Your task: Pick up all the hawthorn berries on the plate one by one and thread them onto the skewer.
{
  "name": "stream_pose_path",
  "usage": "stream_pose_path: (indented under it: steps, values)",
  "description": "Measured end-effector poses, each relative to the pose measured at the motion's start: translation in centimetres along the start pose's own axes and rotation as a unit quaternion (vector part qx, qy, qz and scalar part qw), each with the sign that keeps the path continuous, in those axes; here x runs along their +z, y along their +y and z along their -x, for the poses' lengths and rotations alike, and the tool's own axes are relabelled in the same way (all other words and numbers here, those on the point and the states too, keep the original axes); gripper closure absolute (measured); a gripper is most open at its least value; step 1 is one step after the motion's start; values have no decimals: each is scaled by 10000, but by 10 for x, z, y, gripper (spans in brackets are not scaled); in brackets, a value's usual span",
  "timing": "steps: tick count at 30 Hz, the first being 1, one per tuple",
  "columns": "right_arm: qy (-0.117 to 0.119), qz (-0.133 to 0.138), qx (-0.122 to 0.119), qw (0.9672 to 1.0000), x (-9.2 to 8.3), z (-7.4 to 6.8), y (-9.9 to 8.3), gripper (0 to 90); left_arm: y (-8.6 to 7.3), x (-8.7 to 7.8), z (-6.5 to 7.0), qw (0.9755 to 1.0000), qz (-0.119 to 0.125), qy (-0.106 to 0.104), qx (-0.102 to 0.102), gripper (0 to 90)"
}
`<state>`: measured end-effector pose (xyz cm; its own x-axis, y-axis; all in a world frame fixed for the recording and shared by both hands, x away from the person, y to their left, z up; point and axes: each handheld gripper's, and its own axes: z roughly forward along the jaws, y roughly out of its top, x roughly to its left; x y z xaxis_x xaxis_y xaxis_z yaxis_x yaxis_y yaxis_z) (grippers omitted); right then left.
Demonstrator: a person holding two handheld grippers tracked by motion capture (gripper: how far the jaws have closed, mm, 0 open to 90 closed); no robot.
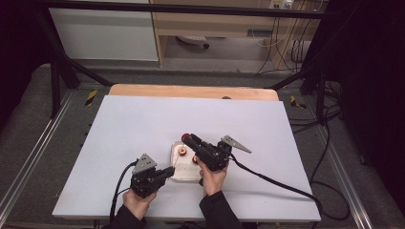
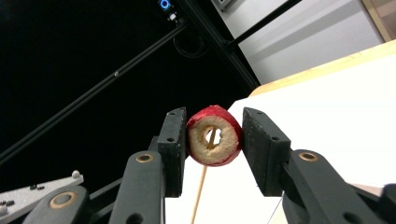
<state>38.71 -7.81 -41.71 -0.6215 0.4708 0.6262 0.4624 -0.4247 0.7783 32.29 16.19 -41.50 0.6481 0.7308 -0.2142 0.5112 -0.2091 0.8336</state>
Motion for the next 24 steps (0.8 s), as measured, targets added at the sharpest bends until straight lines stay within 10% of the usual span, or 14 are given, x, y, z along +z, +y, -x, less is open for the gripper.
stream_pose_path:
  steps: [24]
  values:
    - [130,-794,88,9967,-1,-6,-43,619,1,4,-4,9999,23,91,43,884]
